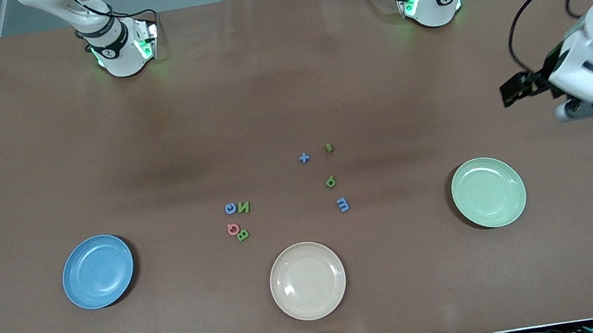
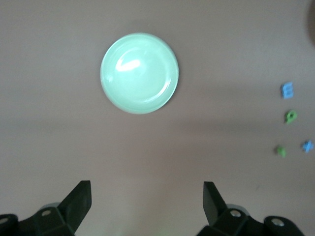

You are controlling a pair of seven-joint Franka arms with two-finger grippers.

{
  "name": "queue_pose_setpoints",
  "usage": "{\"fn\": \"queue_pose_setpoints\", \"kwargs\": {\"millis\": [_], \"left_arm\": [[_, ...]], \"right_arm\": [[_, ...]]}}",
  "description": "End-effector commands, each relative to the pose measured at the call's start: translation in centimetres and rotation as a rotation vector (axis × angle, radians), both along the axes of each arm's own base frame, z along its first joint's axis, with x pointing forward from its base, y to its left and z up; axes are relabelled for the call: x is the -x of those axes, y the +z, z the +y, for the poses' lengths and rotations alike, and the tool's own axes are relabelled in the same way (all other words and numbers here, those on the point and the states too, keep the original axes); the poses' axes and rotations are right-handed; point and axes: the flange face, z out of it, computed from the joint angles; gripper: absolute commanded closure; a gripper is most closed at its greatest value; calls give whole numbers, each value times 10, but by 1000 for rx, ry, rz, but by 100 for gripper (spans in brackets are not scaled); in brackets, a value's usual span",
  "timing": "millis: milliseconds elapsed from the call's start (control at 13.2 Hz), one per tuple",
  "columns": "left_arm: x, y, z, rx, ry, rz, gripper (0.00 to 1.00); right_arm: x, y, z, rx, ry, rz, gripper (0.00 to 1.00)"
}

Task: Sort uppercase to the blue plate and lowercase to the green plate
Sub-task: 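Reach the left gripper toward the green u-shaped letter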

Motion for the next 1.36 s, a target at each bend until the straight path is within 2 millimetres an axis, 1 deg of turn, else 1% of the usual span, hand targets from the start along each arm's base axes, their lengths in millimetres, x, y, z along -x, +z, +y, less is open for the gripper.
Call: {"fn": "queue_pose_setpoints", "kwargs": {"millis": [0, 76, 151, 227, 303, 379, 454, 682, 757, 833, 909, 984, 1136, 1287], "left_arm": [[2, -41, -26, 11, -11, -72, 0], [2, -57, -35, 16, -20, -77, 0], [3, -76, -51, 22, -24, -82, 0], [5, -90, -63, 23, 5, -78, 0], [7, -107, -85, 22, 39, -56, 0], [12, -121, -111, 17, 69, -40, 1], [15, -134, -132, -2, 85, -45, 2], [27, -176, -186, -15, 144, -39, 3], [33, -191, -203, -16, 170, -36, 6], [40, -206, -223, -15, 181, -29, 6], [45, -218, -238, -4, 192, -35, 6], [51, -234, -253, 2, 214, -31, 8], [65, -259, -281, 9, 246, -23, 13], [67, -288, -290, 17, 290, -13, 27]], "right_arm": [[0, 3, 0, 4, -12, 4, 0], [0, 3, 0, 2, -12, 4, 0], [0, 3, -1, 3, -13, 4, 0], [0, 3, 0, 4, -12, 4, 0], [0, 3, 0, 4, -10, 4, 0], [0, 3, 0, 4, -12, 4, 0], [0, 3, -1, 4, -13, 4, 0], [0, 3, -1, 2, -12, 4, 0], [0, 3, 0, 4, -10, 4, 0], [0, 3, 0, 2, -12, 4, 0], [0, 3, 0, 4, -10, 4, 0], [0, 3, -1, 4, -12, 4, 0], [0, 3, 0, 3, -12, 4, 0], [0, 3, 0, 4, -12, 4, 0]]}}
